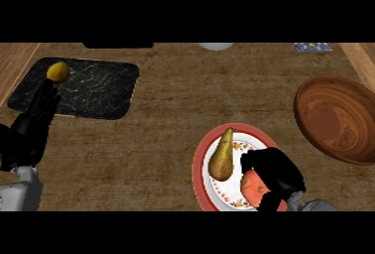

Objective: Pick the squash from the plate and place it in the bowl

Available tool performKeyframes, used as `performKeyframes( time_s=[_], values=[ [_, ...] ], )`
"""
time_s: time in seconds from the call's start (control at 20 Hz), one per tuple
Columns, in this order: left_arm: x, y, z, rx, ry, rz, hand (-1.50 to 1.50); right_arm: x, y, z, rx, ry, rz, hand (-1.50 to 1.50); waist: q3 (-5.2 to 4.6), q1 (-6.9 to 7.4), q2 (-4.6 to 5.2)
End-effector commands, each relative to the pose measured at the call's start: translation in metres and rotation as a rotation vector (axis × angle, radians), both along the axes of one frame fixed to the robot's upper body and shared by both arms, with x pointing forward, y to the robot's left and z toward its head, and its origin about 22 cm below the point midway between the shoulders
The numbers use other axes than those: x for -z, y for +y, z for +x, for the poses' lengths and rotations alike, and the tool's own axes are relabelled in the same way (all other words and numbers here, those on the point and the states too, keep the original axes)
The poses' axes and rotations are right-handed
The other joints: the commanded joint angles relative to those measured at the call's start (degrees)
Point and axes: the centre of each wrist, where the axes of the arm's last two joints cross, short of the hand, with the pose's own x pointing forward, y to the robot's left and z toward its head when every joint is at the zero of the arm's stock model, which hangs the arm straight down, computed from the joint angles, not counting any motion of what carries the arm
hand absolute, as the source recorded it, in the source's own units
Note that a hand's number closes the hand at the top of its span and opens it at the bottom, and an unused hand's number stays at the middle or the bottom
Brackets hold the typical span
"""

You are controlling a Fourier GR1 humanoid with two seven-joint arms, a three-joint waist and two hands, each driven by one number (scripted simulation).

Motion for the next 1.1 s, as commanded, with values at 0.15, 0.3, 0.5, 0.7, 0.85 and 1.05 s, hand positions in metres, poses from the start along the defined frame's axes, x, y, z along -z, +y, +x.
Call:
performKeyframes(
  time_s=[0.15,0.3,0.5,0.7,0.85,1.05],
  values=[
    [0.002,0.009,-0.011,-0.007,0.010,0.017,0.00,-0.053,-0.057,-0.034,-0.198,-0.175,0.029,1.50,0.17,-0.16,0.14],
    [0.002,0.011,-0.002,-0.019,0.000,0.004,0.00,-0.094,-0.054,-0.054,-0.169,-0.335,0.067,1.50,0.11,-1.21,0.01],
    [0.010,-0.001,-0.005,-0.038,0.017,0.001,0.00,-0.142,-0.069,-0.064,-0.049,-0.568,0.213,1.50,0.13,-2.57,-0.20],
    [0.010,-0.010,-0.002,-0.031,-0.005,-0.003,0.00,-0.171,-0.084,-0.088,0.009,-0.605,0.336,1.50,0.16,-1.95,-0.03],
    [0.000,0.005,-0.002,-0.007,0.003,0.006,0.00,-0.194,-0.115,-0.078,0.098,-0.628,0.351,1.50,0.17,-0.37,0.27],
    [-0.001,-0.012,-0.004,0.001,-0.018,0.001,0.00,-0.204,-0.153,-0.059,0.170,-0.621,0.404,1.50,0.19,0.31,0.34]
  ],
)
